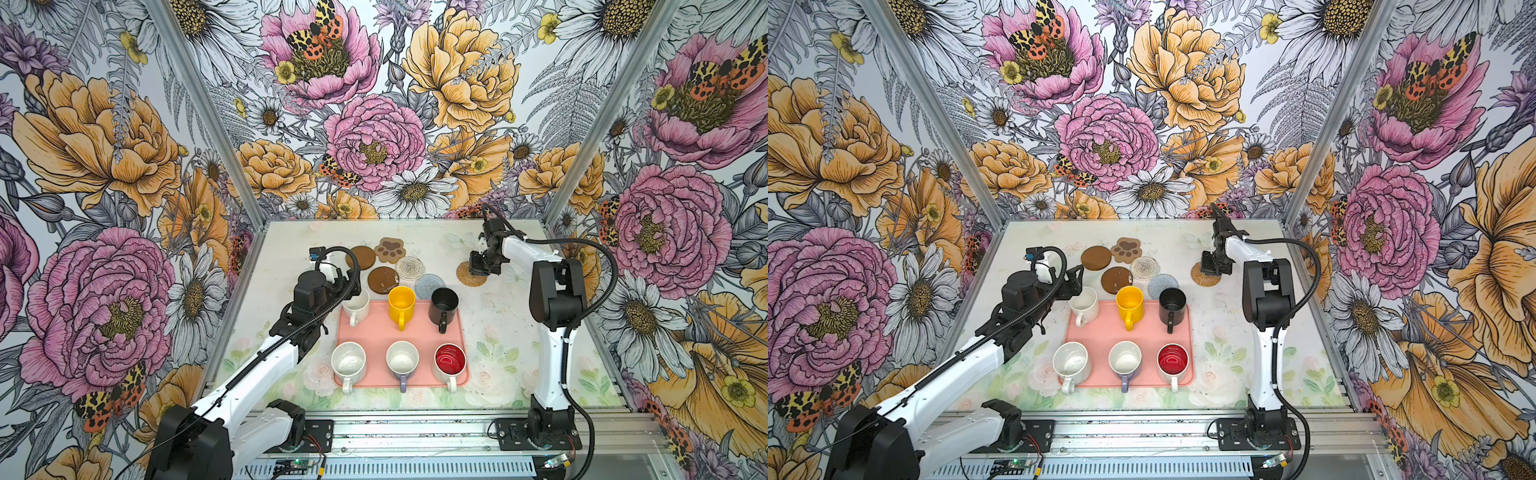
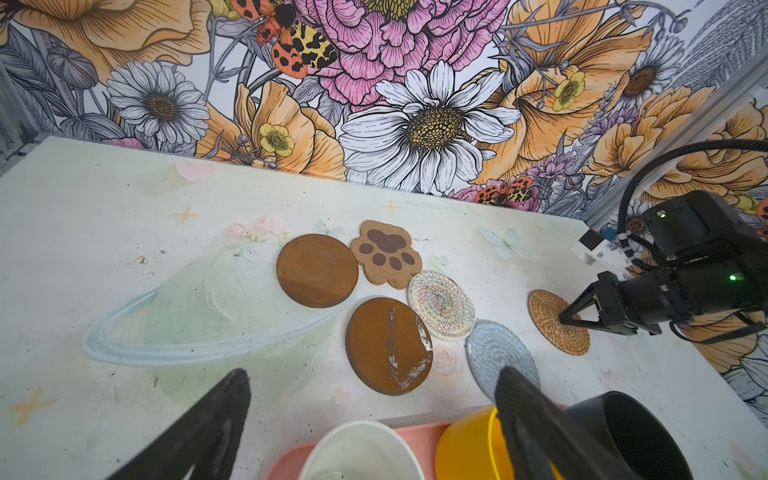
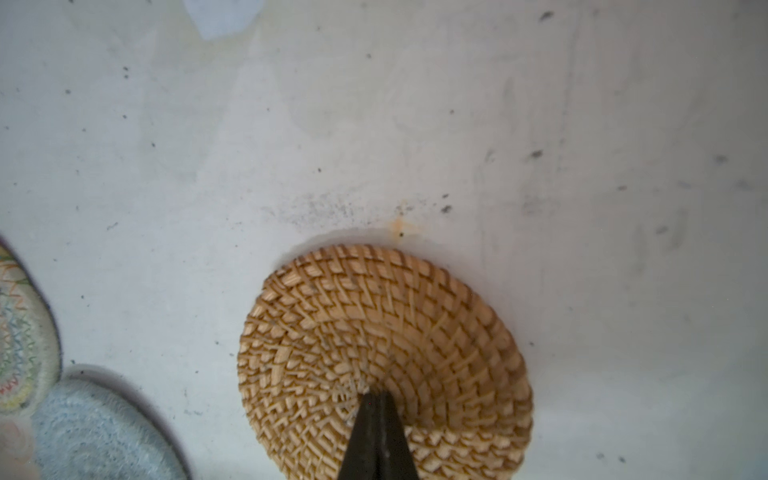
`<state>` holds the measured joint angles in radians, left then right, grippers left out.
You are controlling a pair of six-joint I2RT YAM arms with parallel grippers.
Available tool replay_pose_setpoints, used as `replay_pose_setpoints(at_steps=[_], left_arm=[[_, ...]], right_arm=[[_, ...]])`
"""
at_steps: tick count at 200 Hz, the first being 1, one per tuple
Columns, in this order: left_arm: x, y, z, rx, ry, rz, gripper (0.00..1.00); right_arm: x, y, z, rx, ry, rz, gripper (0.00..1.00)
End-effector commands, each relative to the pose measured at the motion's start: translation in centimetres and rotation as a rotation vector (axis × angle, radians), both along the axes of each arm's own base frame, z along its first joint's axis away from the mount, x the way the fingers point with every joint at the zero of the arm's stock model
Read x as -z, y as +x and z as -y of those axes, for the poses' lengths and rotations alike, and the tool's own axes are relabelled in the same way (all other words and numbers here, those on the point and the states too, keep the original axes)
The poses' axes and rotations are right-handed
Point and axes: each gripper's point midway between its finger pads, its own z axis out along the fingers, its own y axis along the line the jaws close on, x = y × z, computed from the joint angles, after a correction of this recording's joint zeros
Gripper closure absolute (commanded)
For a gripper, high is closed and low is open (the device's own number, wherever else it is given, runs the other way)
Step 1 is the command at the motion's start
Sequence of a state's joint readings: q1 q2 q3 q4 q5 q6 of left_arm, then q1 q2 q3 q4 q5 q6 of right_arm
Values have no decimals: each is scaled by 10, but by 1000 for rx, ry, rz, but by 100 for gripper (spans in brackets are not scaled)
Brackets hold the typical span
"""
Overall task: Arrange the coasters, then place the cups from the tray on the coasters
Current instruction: 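Press the right gripper onto the rattan coaster and slide it away from the others, then lift the right gripper and move it onto the light blue rope coaster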
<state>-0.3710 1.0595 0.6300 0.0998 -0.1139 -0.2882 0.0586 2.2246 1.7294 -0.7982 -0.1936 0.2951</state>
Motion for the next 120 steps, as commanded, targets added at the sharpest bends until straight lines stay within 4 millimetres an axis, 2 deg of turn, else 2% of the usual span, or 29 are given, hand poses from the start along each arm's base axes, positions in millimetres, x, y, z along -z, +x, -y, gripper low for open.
replay_pose_setpoints(at_steps=[1,27,67,92,120], left_arm=[[-6,-3,-2,-9,19,18,7],[-7,-4,-3,-9,17,21,7],[-7,-4,-3,-8,18,22,7],[-7,-4,-3,-10,17,21,7],[-6,-3,-2,-8,23,18,7]], right_arm=[[-3,-9,14,15,-29,-28,100],[-14,-7,11,9,-2,-7,100],[-50,-2,-7,-26,30,72,100],[-68,-4,-34,-87,45,110,100],[-68,-12,-73,-169,60,106,100]])
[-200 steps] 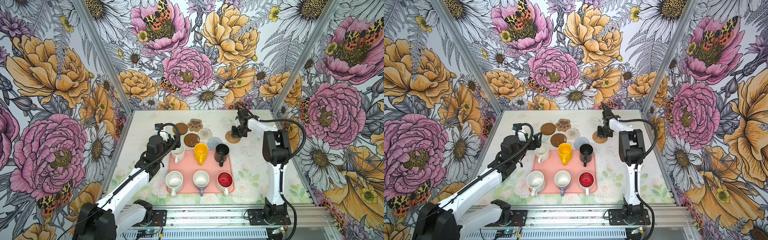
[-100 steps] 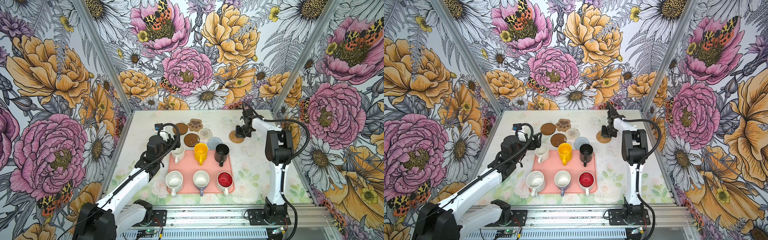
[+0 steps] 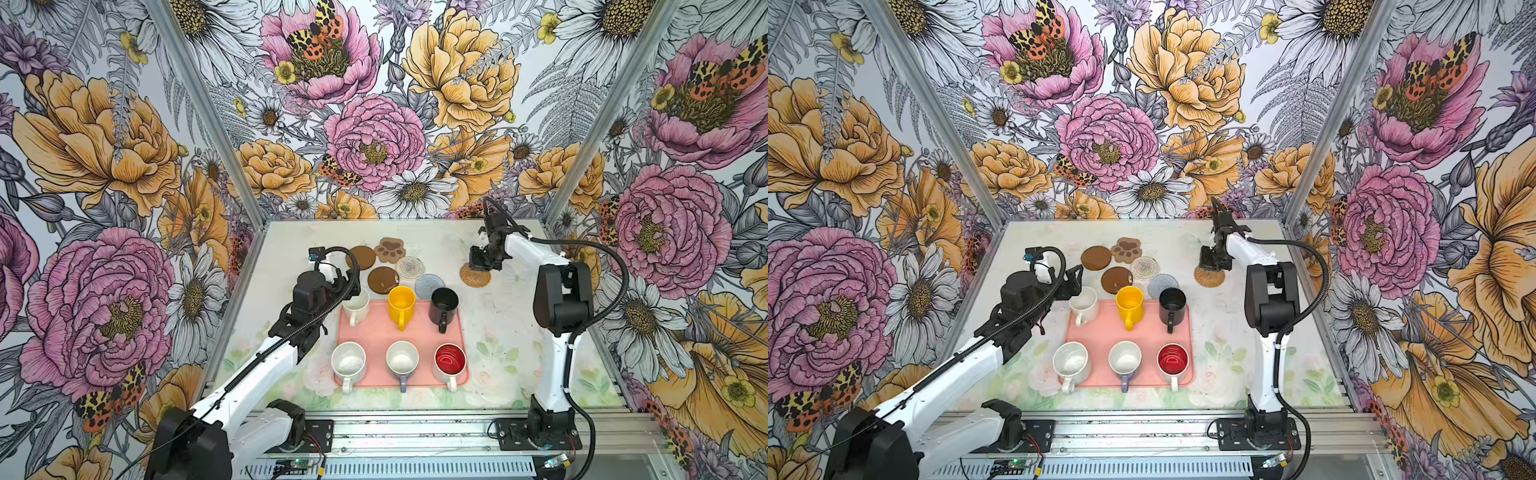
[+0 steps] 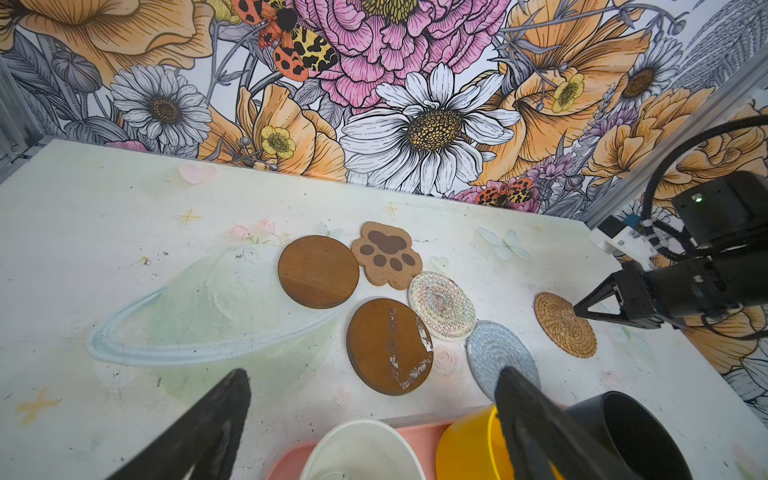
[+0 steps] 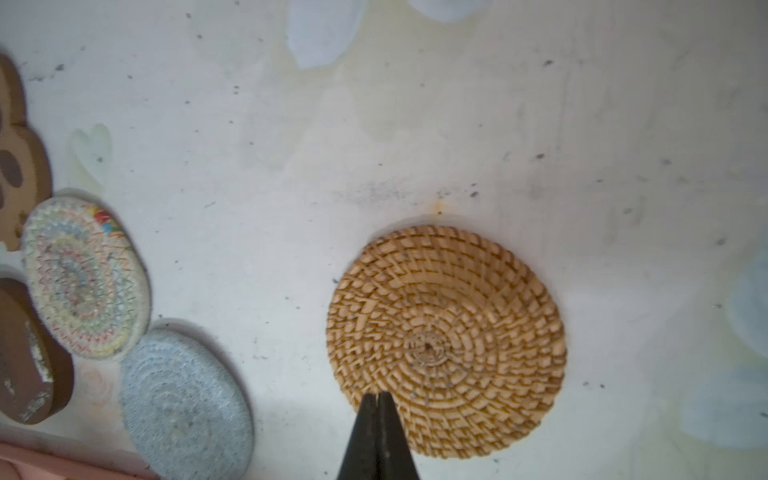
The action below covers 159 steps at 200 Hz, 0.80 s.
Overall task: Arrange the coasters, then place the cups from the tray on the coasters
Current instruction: 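Lift the right gripper and move it onto the light blue rope coaster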
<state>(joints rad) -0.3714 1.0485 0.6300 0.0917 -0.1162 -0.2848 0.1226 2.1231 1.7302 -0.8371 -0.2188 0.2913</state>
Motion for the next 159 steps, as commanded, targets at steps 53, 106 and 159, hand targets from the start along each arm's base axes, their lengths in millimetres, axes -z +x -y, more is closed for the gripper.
replay_pose_setpoints(at_steps=[53,106,159], left_arm=[[-3,-2,-4,-14,31,15,6],[-2,-2,-6,-22,39,14,7],[-1,-2,-7,-27,40,11,6]], right_arm=[[10,-23,-99,-225,61,-28,100],[40,-39,-130,-286,113,-112,100],[60,-44,-130,-283,93,-154,100]])
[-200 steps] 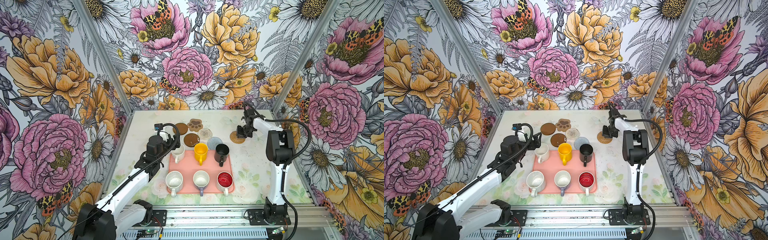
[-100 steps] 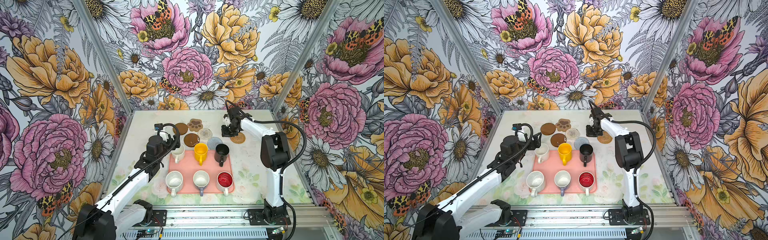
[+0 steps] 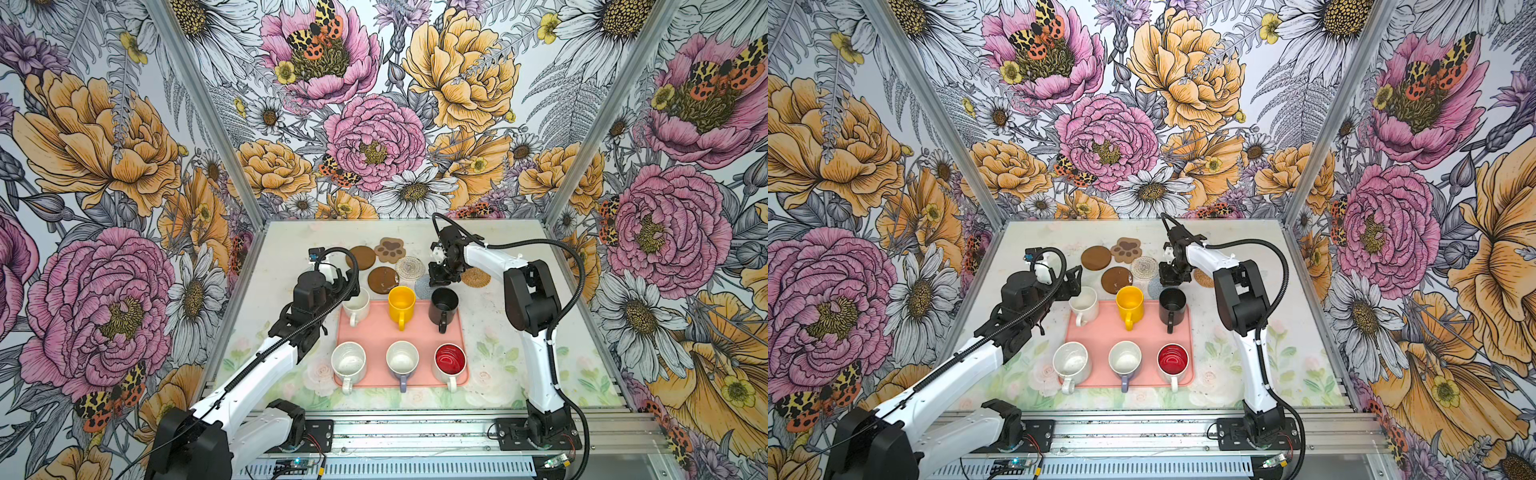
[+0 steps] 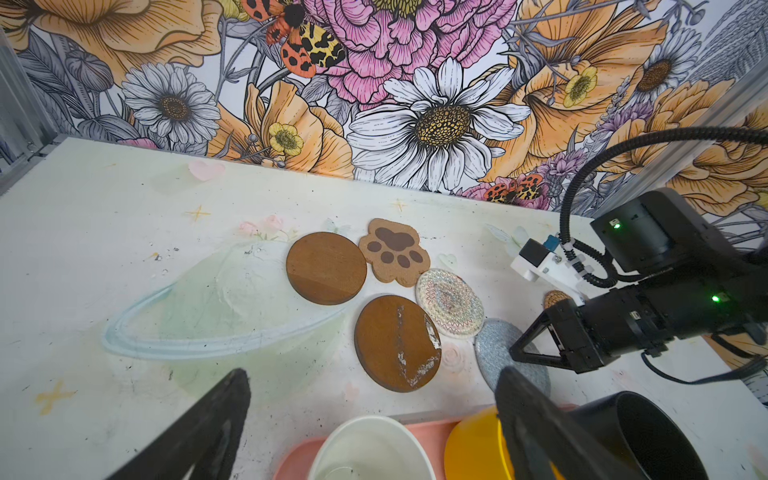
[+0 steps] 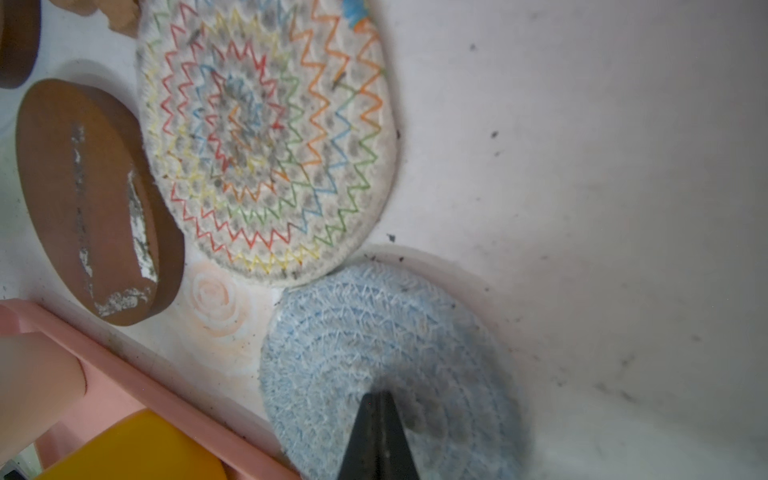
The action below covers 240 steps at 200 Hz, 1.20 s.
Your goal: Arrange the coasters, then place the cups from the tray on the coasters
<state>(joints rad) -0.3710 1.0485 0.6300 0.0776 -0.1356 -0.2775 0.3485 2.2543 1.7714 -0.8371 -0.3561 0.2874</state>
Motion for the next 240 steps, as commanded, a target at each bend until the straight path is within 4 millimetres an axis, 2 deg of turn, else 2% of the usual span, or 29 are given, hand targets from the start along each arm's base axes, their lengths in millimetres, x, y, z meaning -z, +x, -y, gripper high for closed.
replay_pose_setpoints(at_steps=[1,43,106,161,190,240], left_arm=[[-4,-2,-3,-9,24,21,6],[-4,-4,-5,-13,27,22,7],[-6,-6,-7,-17,27,30,6],[-5,-5,-7,-20,29,26,6],[-5,-5,-8,-21,30,26,6],[-4,-4,-8,-23,35,23,6]], right_arm=[[18,-3,-3,-16,-18,-33,100],[26,3,13,29,-64,-52,100],[22,19,44,108,-73,-50,100],[19,33,64,151,-86,-33,100],[16,41,70,165,-84,-21,100],[12,55,69,163,-50,-2,100]])
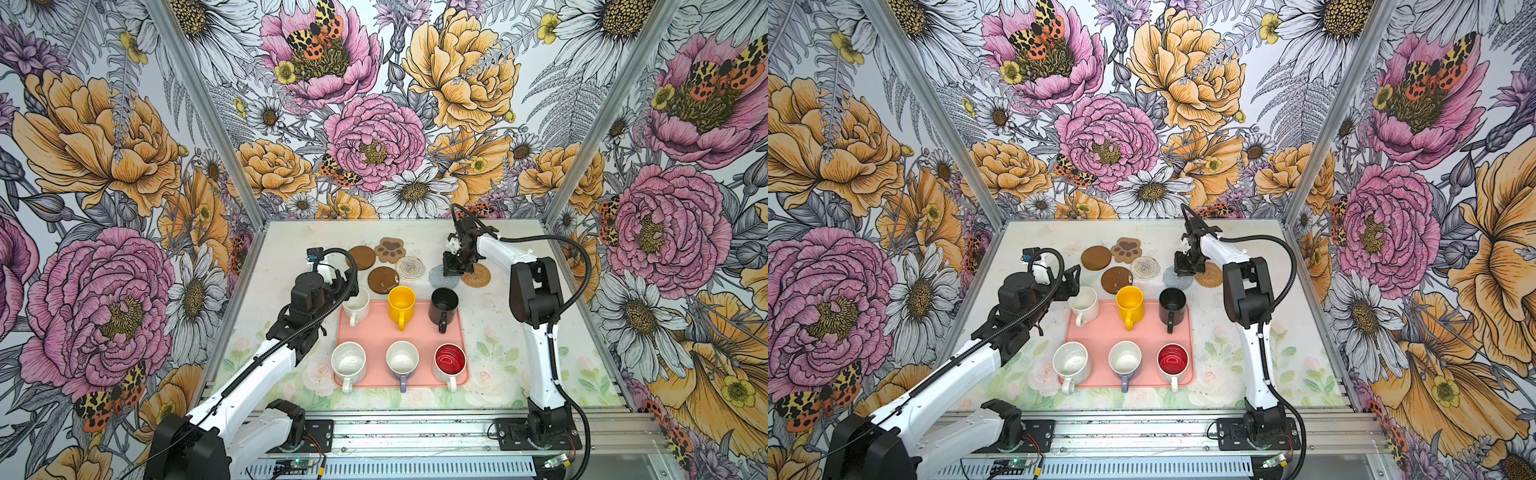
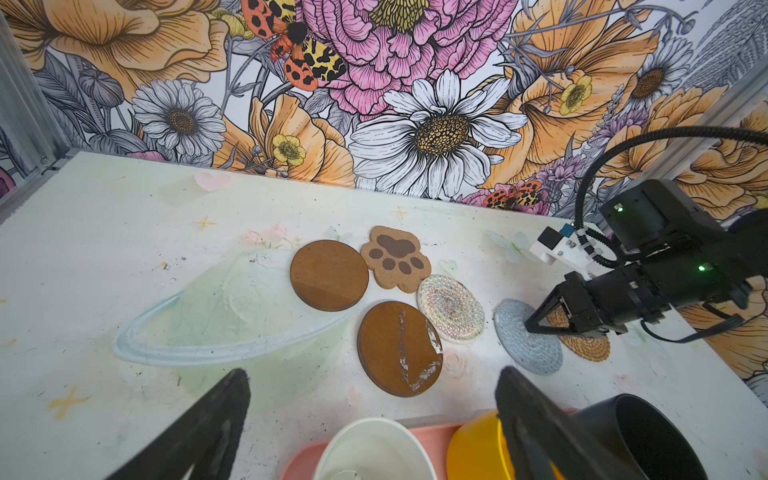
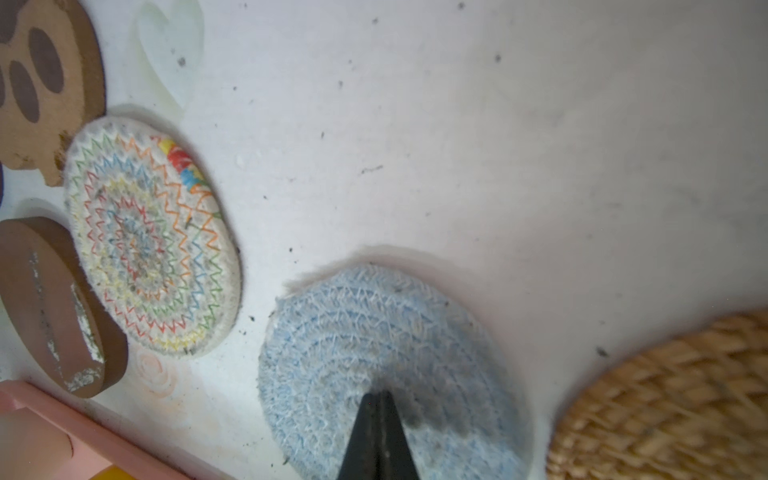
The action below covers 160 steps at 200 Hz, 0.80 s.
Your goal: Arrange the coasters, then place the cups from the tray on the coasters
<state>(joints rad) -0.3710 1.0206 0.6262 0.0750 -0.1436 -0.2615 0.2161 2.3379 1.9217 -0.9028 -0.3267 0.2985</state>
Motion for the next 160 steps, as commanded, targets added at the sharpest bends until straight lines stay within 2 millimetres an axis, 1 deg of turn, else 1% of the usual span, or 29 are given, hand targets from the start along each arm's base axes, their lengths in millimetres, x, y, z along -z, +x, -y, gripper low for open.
replay_pose_setpoints(at_steps=[1,26,53,90,106,129,141,150,160], left_arm=[[4,-1,-5,-20,25,-2,6],[5,-1,-6,-22,26,-3,6],[5,0,-7,-26,29,-5,6],[7,2,-6,-21,33,-10,6],[7,3,-6,-20,34,-11,6],[6,3,-5,-15,40,-12,6],[5,3,-5,-15,49,-17,6],[4,3,-5,-11,58,-22,6],[1,2,-4,-3,66,-22,6]], right_arm=[[13,8,8,14,-24,-8,100],[14,14,12,27,-22,-8,100],[14,15,16,39,-25,-14,100],[8,15,21,44,-28,-10,100],[4,15,18,36,-12,-5,100],[-11,19,12,27,23,22,100],[-23,24,9,30,46,45,100],[-34,29,7,31,68,65,99],[-51,35,3,35,99,96,97]])
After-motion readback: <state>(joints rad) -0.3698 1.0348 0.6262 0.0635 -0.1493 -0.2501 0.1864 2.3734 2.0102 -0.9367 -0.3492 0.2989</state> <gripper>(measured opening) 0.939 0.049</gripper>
